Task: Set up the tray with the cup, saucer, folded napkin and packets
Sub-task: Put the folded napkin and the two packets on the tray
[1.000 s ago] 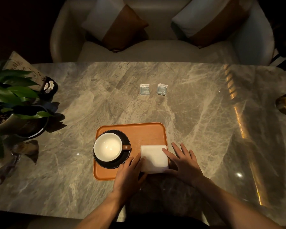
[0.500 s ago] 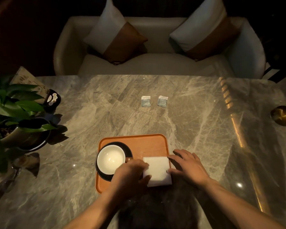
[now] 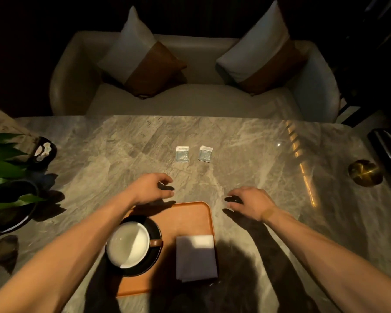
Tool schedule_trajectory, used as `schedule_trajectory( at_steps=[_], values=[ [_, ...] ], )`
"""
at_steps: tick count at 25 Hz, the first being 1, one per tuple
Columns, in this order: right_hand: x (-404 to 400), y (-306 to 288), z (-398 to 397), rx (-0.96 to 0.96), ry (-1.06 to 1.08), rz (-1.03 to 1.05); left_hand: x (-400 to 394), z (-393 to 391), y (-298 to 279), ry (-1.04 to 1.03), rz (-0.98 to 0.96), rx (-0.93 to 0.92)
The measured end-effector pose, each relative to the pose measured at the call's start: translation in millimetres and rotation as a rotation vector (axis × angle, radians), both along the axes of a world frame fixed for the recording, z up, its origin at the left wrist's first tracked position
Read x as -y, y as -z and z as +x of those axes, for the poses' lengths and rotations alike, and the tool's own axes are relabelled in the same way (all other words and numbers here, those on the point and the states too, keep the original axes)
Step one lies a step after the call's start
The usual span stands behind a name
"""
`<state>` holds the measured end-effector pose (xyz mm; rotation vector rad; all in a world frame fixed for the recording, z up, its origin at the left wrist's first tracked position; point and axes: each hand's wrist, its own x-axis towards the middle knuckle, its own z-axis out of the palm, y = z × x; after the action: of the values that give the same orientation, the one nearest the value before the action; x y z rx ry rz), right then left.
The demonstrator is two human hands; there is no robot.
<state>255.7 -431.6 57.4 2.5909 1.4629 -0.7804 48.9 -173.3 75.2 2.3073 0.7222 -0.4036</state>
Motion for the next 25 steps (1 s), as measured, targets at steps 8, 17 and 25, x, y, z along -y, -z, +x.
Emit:
schedule_trajectory(
  at_steps=[8,17,25],
  values=[
    [-49.2,5.8,73.4,0.015,0.025,-0.109,-60.2,52.9,10.7,0.036,0.027,-0.229],
    [-126.0,29.8,121.8,-0.010,0.102,-0.048,-104.8,111.9,26.8,0.141,0.197,-0.287],
    [-179.7,46.1,101.2,0.059,0.116,0.044,-104.3,146.5,56.7,0.152,0.350,-0.108]
  ],
)
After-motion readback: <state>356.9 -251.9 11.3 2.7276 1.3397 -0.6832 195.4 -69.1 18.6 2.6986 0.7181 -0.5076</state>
